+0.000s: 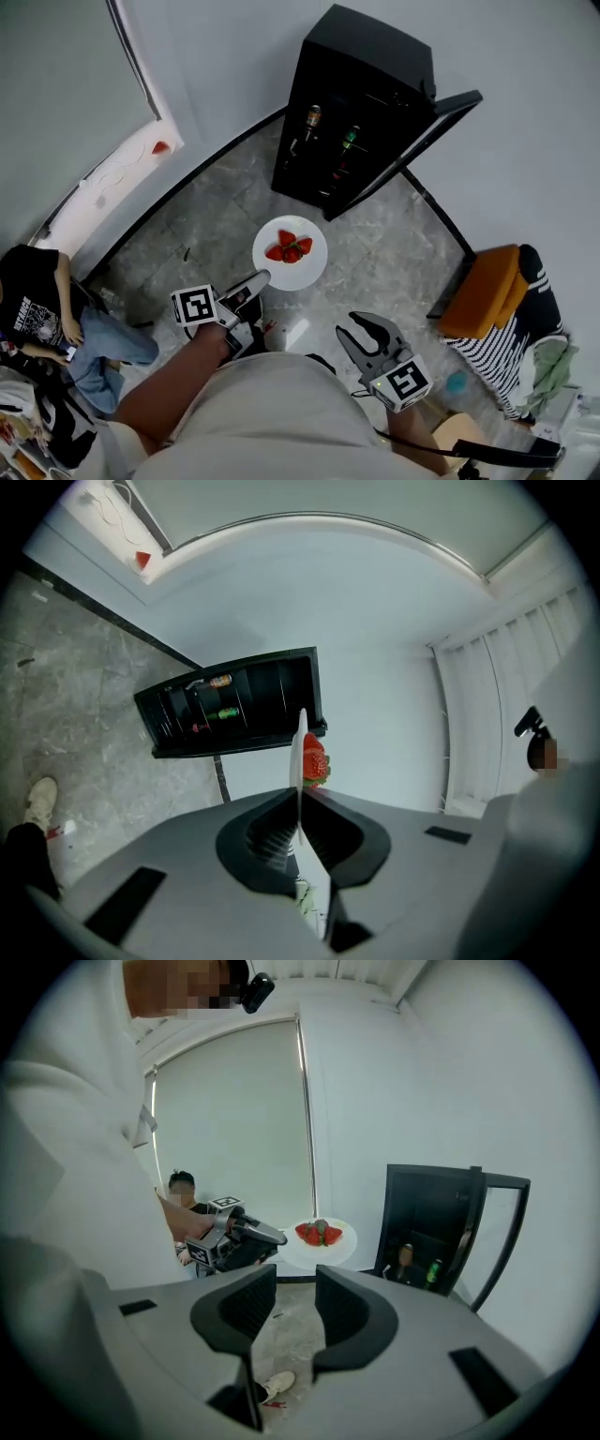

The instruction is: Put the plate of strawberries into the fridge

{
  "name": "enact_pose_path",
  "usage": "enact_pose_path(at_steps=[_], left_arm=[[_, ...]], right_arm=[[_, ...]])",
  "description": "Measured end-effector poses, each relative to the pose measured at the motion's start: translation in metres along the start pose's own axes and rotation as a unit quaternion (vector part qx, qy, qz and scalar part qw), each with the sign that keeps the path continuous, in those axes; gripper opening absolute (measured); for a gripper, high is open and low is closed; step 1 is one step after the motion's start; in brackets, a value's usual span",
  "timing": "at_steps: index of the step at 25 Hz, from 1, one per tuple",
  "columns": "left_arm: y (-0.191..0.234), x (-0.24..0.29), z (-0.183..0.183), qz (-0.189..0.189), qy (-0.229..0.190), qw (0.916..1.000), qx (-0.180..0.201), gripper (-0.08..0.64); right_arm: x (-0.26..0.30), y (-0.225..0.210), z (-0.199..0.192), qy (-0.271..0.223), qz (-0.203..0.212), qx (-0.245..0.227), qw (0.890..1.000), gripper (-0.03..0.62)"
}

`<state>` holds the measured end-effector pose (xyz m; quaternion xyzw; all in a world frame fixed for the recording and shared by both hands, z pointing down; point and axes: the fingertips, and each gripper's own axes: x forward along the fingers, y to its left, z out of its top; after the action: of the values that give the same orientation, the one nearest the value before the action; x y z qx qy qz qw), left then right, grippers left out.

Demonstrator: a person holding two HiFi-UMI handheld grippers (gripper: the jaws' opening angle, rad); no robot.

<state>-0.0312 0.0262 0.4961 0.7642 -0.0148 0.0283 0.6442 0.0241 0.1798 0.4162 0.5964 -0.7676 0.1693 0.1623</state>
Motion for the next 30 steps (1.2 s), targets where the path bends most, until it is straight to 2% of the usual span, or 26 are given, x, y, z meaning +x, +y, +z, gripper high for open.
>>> enact_pose_path(at_steps=[4,8,11,14,20,23,30], left_arm=[[0.011,0.043,0.045,0.0,0.027,0.9996,0.009,0.021],[0.019,0.089,0.079,-0.008,0.015,0.9997,-0.019,0.021],[0.036,0.126,0.104,0.011,0.004,0.9998,-0.015,0.021],[0.047,0.169,0.128,0.008,-0.015,0.9996,-0.022,0.021],[0.081,0.251,0.178,0.04,-0.075,0.9961,-0.024,0.021],[0.102,0.296,0.2,0.051,-0.096,0.9937,-0.029,0.021],[0.158,0.373,0.239,0.073,-0.13,0.9878,-0.045,0.021]], right_arm=[[0.027,-0.037,0.02,-0.009,-0.021,0.027,0.999,0.141],[0.038,-0.074,0.032,-0.015,-0.027,0.038,0.999,0.141],[0.05,-0.112,0.037,-0.013,-0.019,0.024,0.999,0.141],[0.063,-0.157,0.042,-0.017,-0.003,0.014,1.0,0.141],[0.069,-0.255,0.061,-0.019,0.036,-0.011,0.999,0.141],[0.066,-0.3,0.056,-0.004,0.043,-0.013,0.999,0.141],[0.048,-0.364,0.04,0.024,0.042,0.01,0.999,0.141]])
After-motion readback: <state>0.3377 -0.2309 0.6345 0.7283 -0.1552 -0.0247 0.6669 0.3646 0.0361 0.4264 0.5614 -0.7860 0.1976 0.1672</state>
